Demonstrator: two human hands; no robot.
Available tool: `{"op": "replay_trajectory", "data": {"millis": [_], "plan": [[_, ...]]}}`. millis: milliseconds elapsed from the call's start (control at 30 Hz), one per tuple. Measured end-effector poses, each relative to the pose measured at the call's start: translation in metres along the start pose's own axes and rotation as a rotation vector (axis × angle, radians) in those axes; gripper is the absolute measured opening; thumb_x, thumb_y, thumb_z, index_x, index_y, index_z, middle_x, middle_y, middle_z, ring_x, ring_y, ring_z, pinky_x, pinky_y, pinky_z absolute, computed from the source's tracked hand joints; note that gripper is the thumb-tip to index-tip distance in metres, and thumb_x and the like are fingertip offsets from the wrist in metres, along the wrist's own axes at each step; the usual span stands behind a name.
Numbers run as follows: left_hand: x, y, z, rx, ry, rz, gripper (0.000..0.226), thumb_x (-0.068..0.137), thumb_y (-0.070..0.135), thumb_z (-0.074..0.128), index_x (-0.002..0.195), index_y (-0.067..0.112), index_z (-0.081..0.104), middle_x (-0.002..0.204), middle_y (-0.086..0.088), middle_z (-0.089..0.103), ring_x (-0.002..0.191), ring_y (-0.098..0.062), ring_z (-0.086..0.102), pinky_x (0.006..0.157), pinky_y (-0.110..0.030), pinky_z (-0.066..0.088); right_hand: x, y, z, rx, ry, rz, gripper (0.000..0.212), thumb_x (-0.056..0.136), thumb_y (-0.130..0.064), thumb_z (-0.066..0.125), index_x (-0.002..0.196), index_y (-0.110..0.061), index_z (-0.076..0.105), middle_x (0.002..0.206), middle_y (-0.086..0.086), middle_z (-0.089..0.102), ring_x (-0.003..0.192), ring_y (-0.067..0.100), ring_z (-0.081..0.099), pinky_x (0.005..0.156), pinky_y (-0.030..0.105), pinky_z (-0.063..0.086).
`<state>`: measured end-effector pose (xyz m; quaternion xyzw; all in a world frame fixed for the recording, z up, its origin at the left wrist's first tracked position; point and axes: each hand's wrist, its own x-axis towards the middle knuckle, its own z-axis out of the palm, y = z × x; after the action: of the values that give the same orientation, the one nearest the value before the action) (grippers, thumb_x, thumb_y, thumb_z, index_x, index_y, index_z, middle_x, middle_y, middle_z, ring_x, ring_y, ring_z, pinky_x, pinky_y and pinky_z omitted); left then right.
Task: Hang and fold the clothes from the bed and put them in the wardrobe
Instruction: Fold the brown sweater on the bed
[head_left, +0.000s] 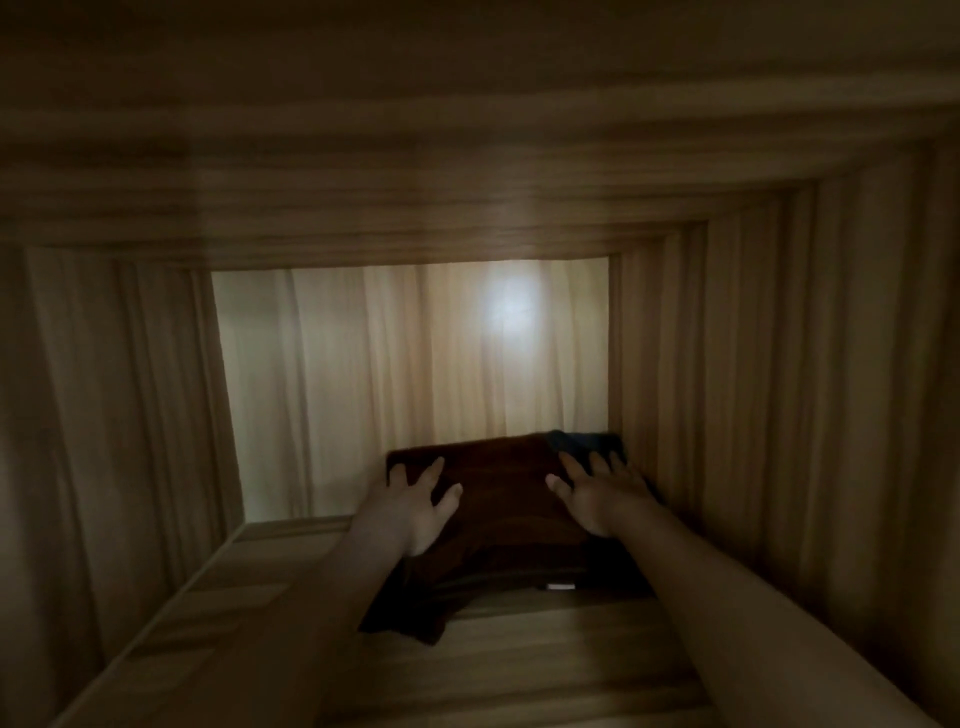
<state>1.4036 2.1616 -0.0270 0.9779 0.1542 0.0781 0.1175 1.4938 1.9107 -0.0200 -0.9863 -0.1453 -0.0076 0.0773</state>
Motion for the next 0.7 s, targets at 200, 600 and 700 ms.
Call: {"op": "replay_trajectory", "data": {"millis": [200, 600, 700], "plan": [[-0.039, 0.015, -0.007, 0.222, 0.016, 0.062, 0.067, 0.099, 0.067, 0.004, 0.159, 0.039, -0.01, 0.168, -0.004, -0.014, 0.155, -0.027, -0.008, 0.122, -0.057, 0.008, -0.035, -0.011, -0.005, -0.16, 0.036, -0.006, 0.061, 0.107, -0.053, 0.011, 0.162, -0.03, -0.003, 0.169, 0.011, -0.009, 0.154, 0.037, -0.009, 0.124, 0.055, -0.005], [-0.172, 0.014, -0.043, 0.125, -0.118, 0.386, 0.068, 0.097, 0.063, 0.045, 0.154, 0.027, 0.036, 0.155, -0.012, 0.036, 0.14, -0.032, 0.036, 0.116, -0.041, 0.034, -0.235, -0.019, -0.023, 0.164, -0.112, -0.059, 0.066, 0.098, -0.058, 0.051, 0.154, -0.025, 0.039, 0.157, 0.003, 0.039, 0.14, 0.027, 0.041, 0.114, 0.034, 0.038], [-0.202, 0.019, -0.047, 0.017, -0.201, 0.467, 0.069, 0.092, 0.063, 0.055, 0.15, 0.026, 0.044, 0.151, -0.006, 0.043, 0.135, -0.025, 0.044, 0.109, -0.034, 0.04, -0.29, -0.021, -0.02, 0.107, -0.059, 0.032, 0.067, 0.095, -0.058, 0.055, 0.152, -0.025, 0.041, 0.153, 0.004, 0.044, 0.137, 0.027, 0.045, 0.11, 0.037, 0.042]]}}
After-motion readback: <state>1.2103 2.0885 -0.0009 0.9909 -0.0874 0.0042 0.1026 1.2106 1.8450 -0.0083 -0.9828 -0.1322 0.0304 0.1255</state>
